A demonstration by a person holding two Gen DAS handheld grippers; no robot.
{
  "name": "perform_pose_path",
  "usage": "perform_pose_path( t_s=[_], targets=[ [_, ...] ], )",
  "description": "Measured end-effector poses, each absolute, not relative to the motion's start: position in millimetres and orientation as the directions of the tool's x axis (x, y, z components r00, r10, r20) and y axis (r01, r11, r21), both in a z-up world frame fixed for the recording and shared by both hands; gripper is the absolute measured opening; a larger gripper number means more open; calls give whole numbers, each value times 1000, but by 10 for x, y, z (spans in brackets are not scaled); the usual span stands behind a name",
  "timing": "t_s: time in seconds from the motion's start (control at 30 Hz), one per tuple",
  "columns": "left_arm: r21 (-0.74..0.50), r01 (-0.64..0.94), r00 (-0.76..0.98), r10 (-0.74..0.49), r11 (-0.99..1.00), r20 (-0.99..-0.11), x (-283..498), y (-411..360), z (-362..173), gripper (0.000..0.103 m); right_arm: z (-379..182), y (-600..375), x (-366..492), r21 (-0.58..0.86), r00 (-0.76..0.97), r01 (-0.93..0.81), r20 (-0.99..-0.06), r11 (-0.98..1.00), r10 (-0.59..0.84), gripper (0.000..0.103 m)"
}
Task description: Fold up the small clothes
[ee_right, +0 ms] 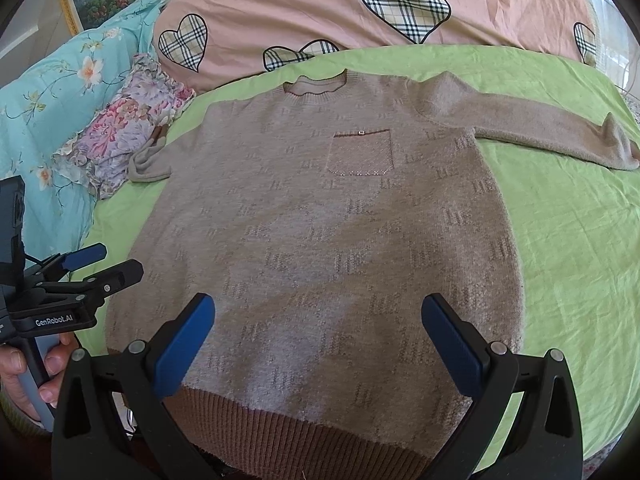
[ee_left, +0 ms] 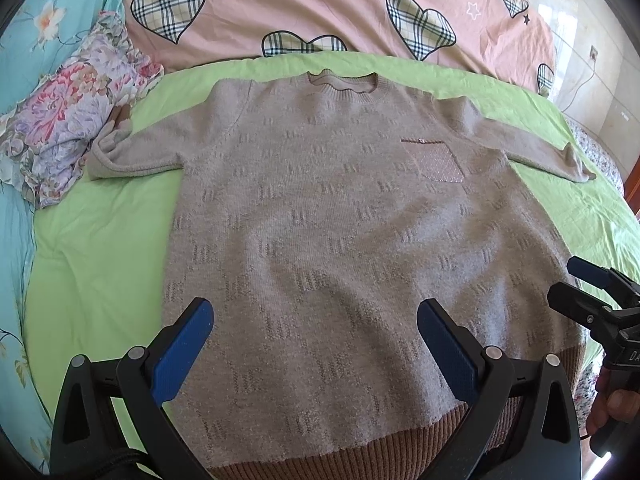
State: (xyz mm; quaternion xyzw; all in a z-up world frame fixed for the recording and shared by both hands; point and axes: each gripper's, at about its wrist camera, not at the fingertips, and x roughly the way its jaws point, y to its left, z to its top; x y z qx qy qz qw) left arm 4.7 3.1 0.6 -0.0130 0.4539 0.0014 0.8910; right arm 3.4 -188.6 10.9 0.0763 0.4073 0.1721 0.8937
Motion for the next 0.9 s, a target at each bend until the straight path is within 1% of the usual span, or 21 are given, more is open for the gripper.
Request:
perform_pose_path(
  t_s=[0.17,0.4,0.53,0.9],
  targets=[
    [-17,-13,592,-6,1000,-806,58,26,-3,102,105,-1886,38,283,610,-248,-698,926,376,103],
    [14,-11,537,17,1000,-843,92,15,-2,102,101,-1897,43,289,608,-248,-696,924,381,103],
    [-9,-9,564,-2,1000,-826,109,8,0,102,98,-1899,51,300,602,-246,-698,922,388,103],
    [-6,-2,552,-4,1000,-834,232,-35,-33,102,79,-1980,135,324,603,-236,-690,916,399,103]
  ],
)
